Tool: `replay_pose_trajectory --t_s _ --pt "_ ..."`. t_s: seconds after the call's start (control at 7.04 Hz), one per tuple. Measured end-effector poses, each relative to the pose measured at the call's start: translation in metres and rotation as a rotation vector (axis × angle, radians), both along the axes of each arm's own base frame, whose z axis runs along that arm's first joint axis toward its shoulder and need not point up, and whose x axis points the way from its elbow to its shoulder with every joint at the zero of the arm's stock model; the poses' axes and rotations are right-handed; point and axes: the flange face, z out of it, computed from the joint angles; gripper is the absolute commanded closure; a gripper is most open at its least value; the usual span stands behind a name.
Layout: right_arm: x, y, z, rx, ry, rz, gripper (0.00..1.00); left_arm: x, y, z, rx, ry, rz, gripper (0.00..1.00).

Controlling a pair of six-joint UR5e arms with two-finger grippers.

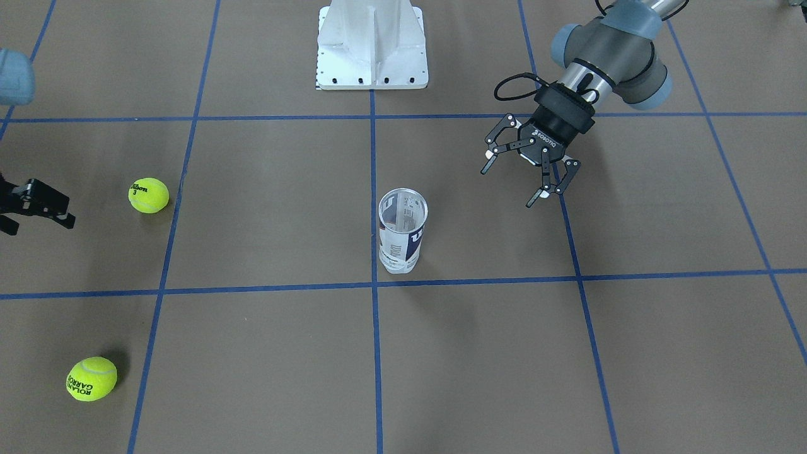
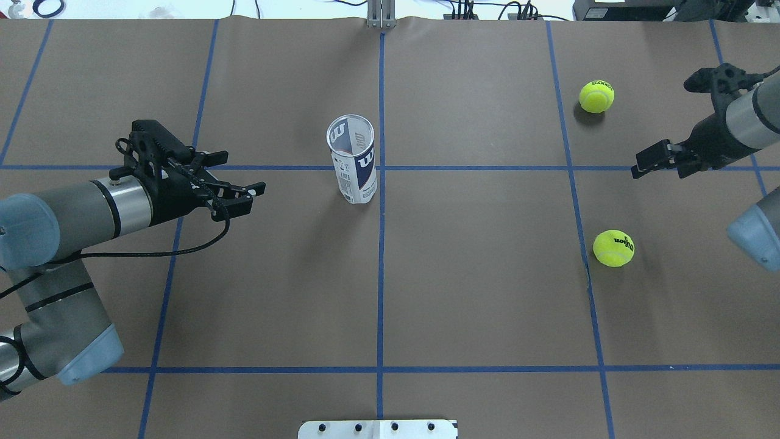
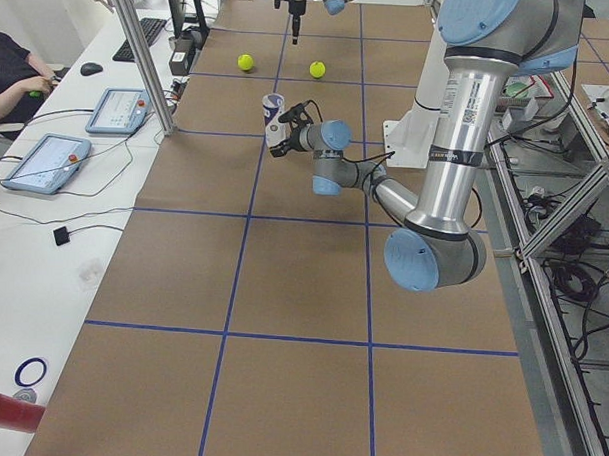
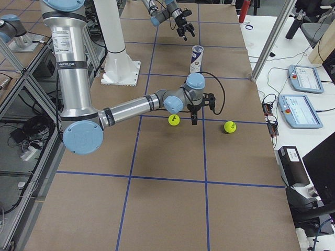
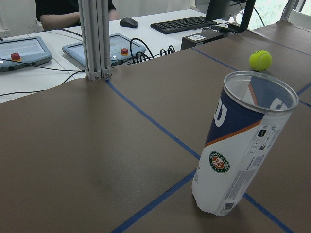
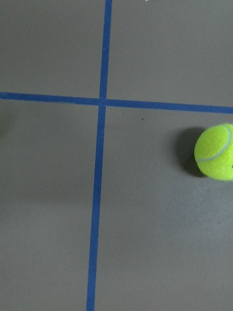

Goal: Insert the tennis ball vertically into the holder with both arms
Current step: 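Lower the right gripper onto the nearer yellow tennis ball and grasp it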

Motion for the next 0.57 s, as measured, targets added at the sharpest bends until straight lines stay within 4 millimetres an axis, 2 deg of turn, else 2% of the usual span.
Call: replay_pose_trajectory --t_s 0.28,0.57 --pt "-0.037 0.024 -0.001 -0.013 -0.008 -0.045 0.01 0.002 -0.002 0.005 0.001 -0.01 0.0 0.01" --pt "-0.062 0.047 0.01 -0.028 0.009 -0.1 0.01 0.008 -0.005 0.012 0.0 -0.023 0.001 0.01"
